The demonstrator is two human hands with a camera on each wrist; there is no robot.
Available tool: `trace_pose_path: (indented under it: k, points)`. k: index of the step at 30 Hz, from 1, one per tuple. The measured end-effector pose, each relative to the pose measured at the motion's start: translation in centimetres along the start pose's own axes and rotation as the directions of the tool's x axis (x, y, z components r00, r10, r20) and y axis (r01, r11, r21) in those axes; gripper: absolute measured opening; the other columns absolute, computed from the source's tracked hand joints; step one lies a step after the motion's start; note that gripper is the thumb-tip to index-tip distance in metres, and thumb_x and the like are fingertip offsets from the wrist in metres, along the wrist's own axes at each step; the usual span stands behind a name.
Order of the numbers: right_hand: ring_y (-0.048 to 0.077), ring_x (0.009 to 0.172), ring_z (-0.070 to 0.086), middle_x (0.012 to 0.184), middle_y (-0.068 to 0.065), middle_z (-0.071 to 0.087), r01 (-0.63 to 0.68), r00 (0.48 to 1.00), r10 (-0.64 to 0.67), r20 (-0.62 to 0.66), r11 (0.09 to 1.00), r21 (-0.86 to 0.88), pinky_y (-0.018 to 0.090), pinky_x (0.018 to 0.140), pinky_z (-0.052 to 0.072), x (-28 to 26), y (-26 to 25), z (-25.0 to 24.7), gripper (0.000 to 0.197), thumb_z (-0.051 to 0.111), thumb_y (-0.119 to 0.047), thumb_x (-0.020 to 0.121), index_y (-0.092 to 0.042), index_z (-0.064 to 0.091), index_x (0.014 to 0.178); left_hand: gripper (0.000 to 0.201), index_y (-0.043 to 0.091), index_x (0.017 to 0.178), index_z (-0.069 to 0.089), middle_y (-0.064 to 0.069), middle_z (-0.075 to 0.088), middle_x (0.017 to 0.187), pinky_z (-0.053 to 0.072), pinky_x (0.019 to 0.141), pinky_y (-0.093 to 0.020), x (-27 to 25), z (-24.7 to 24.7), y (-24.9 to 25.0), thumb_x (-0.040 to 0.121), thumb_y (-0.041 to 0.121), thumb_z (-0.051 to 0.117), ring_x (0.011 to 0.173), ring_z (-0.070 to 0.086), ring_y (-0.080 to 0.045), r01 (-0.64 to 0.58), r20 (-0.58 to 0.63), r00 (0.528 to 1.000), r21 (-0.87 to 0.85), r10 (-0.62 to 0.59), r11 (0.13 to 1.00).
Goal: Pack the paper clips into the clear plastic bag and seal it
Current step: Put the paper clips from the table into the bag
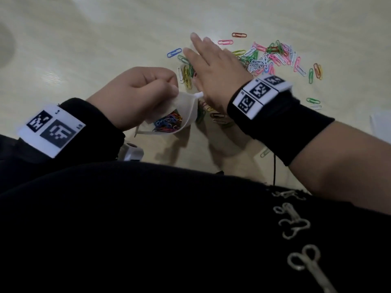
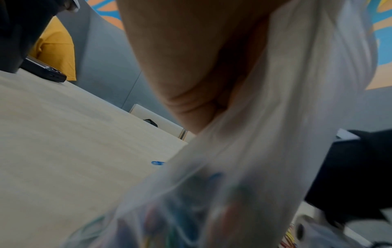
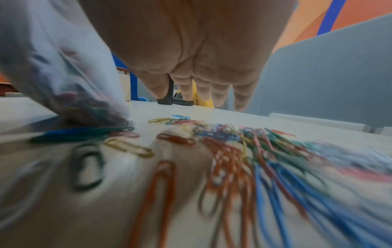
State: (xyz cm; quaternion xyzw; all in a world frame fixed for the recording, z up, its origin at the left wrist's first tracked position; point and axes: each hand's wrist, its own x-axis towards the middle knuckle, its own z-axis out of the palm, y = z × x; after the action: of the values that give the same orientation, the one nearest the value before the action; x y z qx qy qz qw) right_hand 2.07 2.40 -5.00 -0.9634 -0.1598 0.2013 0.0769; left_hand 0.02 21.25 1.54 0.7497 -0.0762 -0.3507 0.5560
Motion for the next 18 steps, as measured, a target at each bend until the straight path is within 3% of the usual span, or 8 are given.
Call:
trace_pose_path:
  k: [5,8,11,14,16,18]
  points:
    - [0.025,0.148,0.008,0.162,0.0,0.0,0.17,0.982,-0.166,0.087,0.985,-0.043,0.048,0.117,0.019,3.1,-0.2,0.1,0.052,0.03,-0.029,0.102,-0.029,0.013,0.151,0.028,0.014,0.054,0.038,0.01,0.035,0.042,0.027,0.041,-0.015,-0.2,-0.2,0.2,0.081,0.015,0.043,0.041,0.028,-0.01,0.003,0.031,1.0,-0.006,-0.003,1.0]
    - [0.025,0.148,0.013,0.161,0.002,0.01,0.257,0.961,-0.244,0.13,0.962,-0.094,0.046,0.115,0.025,2.7,0.3,0.5,0.048,0.03,-0.028,0.101,-0.026,0.023,0.149,0.029,0.017,0.052,0.04,0.01,0.035,0.041,0.027,0.04,-0.014,-0.2,-0.3,0.2,0.081,0.014,0.043,0.04,0.028,-0.009,0.01,0.022,1.0,-0.035,-0.009,0.999]
    - [0.029,0.141,0.033,0.155,0.009,0.03,0.28,0.958,-0.279,0.064,0.96,0.002,0.046,0.111,0.033,0.4,0.8,0.7,0.053,0.03,-0.03,0.092,-0.014,0.043,0.14,0.03,0.02,0.05,0.041,0.01,0.033,0.041,0.025,0.039,-0.014,0.0,-0.4,0.2,0.08,0.016,0.043,0.039,0.027,-0.007,0.022,0.012,1.0,-0.017,-0.022,1.0]
    - [0.035,0.117,0.056,0.134,0.011,0.056,0.248,0.966,-0.242,-0.086,0.966,0.07,0.049,0.096,0.047,-2.0,1.7,1.9,0.045,0.035,-0.032,0.088,-0.011,0.062,0.117,0.03,0.019,0.05,0.041,0.009,0.033,0.042,0.023,0.039,-0.015,0.0,-0.4,0.2,0.08,0.018,0.044,0.04,0.027,-0.007,0.029,0.021,0.999,0.034,-0.029,0.999]
    - [0.034,0.112,0.057,0.127,0.007,0.06,0.212,0.973,-0.206,-0.106,0.976,0.045,0.046,0.091,0.047,-2.9,1.8,2.2,0.038,0.046,-0.033,0.085,-0.014,0.063,0.113,0.029,0.018,0.051,0.041,0.009,0.033,0.042,0.023,0.04,-0.016,0.0,-0.4,0.3,0.08,0.019,0.044,0.042,0.027,-0.008,0.031,0.029,0.999,0.049,-0.033,0.998]
    - [0.032,0.114,0.054,0.128,0.005,0.056,0.22,0.971,-0.216,-0.103,0.975,0.033,0.043,0.092,0.044,-3.2,1.3,2.1,0.043,0.053,-0.037,0.078,-0.016,0.059,0.115,0.029,0.018,0.051,0.041,0.008,0.034,0.042,0.023,0.04,-0.016,0.1,-0.4,0.4,0.08,0.019,0.044,0.042,0.027,-0.009,0.037,0.033,0.999,0.05,-0.039,0.998]
